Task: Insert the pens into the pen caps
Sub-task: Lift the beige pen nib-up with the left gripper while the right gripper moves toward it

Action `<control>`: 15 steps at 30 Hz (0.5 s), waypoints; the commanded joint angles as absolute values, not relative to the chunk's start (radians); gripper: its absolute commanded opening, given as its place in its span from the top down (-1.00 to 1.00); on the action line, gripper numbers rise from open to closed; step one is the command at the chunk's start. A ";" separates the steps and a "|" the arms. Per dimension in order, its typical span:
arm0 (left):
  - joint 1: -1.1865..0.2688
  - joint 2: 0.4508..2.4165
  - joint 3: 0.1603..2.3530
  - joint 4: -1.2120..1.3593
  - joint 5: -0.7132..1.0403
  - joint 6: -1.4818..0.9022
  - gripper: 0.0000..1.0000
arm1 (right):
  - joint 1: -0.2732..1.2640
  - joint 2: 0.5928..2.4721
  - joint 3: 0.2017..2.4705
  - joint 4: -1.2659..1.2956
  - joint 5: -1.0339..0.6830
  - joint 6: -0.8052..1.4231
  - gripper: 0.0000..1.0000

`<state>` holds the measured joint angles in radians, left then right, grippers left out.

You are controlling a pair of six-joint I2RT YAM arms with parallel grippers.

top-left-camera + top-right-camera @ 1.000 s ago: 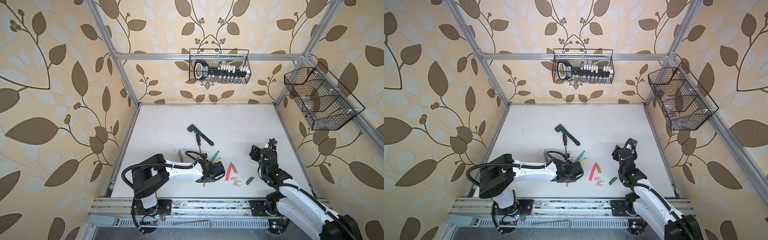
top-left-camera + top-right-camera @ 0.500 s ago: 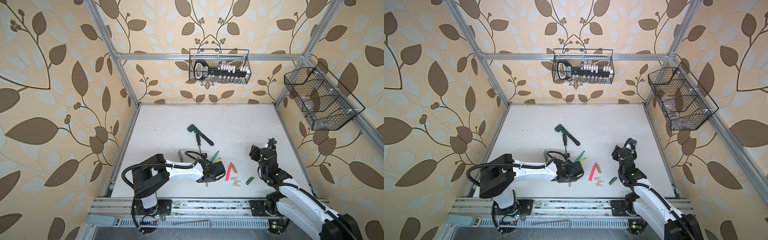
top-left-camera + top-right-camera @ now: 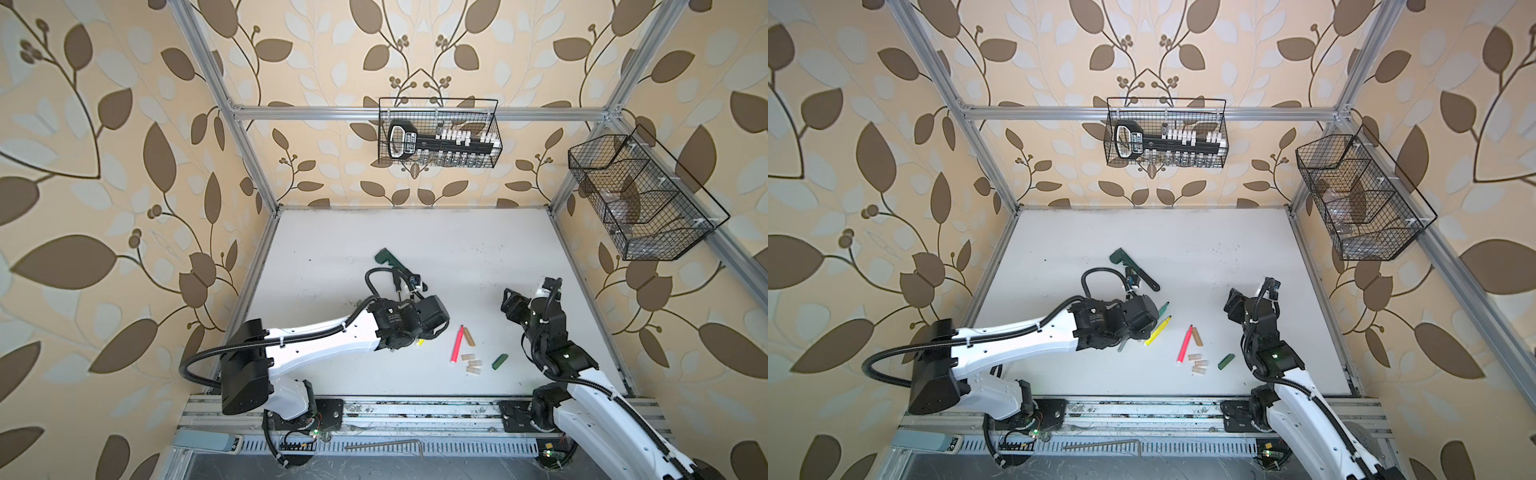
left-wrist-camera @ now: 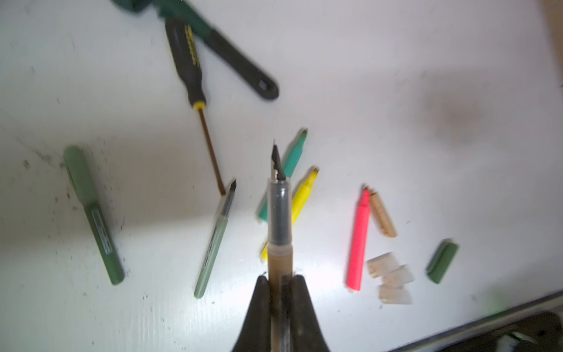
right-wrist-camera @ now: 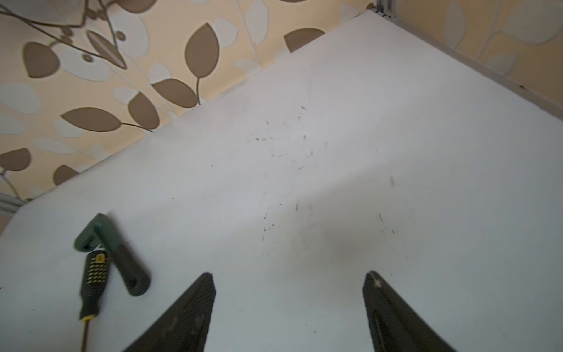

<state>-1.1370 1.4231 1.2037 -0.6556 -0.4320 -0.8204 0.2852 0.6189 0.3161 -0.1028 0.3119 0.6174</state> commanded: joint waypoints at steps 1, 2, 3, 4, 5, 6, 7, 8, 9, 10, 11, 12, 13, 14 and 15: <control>-1.130 1.406 1.324 -0.670 -0.615 -0.543 1.00 | 0.400 0.567 0.369 -0.237 0.241 0.733 -0.54; -1.130 1.415 1.358 -0.674 -0.667 -0.505 1.00 | 0.468 0.560 0.388 -0.261 0.256 0.761 -0.53; -1.130 1.422 1.384 -0.659 -0.707 -0.455 1.00 | 0.535 0.557 0.415 -0.286 0.271 0.782 -0.53; -1.129 1.429 1.392 -0.625 -0.745 -0.390 1.00 | 0.599 0.560 0.445 -0.306 0.294 0.801 -0.52; -1.130 1.431 1.394 -0.595 -0.782 -0.346 1.00 | 0.665 0.563 0.471 -0.313 0.313 0.810 -0.52; -1.128 1.431 1.387 -0.545 -0.827 -0.283 1.00 | 0.722 0.572 0.509 -0.307 0.322 0.811 -0.56; -1.127 1.462 1.366 -0.485 -0.877 -0.223 1.00 | 0.760 0.588 0.548 -0.285 0.304 0.805 -0.58; -1.121 1.468 1.343 -0.433 -0.918 -0.184 1.00 | 0.772 0.604 0.584 -0.269 0.280 0.796 -0.58; -1.106 1.464 1.299 -0.365 -0.918 -0.141 1.00 | 0.772 0.628 0.623 -0.261 0.251 0.795 -0.58; -1.079 1.449 1.235 -0.279 -0.872 -0.104 1.00 | 0.764 0.665 0.681 -0.258 0.218 0.798 -0.58; -1.060 1.418 1.165 -0.188 -0.822 -0.079 1.00 | 0.757 0.695 0.722 -0.258 0.204 0.791 -0.57; -1.044 1.382 1.082 -0.090 -0.777 -0.065 1.00 | 0.748 0.730 0.764 -0.260 0.206 0.779 -0.55; -1.032 1.356 1.014 -0.008 -0.728 -0.076 1.00 | 0.742 0.762 0.791 -0.251 0.232 0.753 -0.55; -1.020 1.330 0.978 0.021 -0.664 -0.093 1.00 | 0.732 0.786 0.803 -0.229 0.256 0.714 -0.55; -1.014 1.303 0.967 0.016 -0.579 -0.097 1.00 | 0.717 0.810 0.800 -0.187 0.279 0.668 -0.54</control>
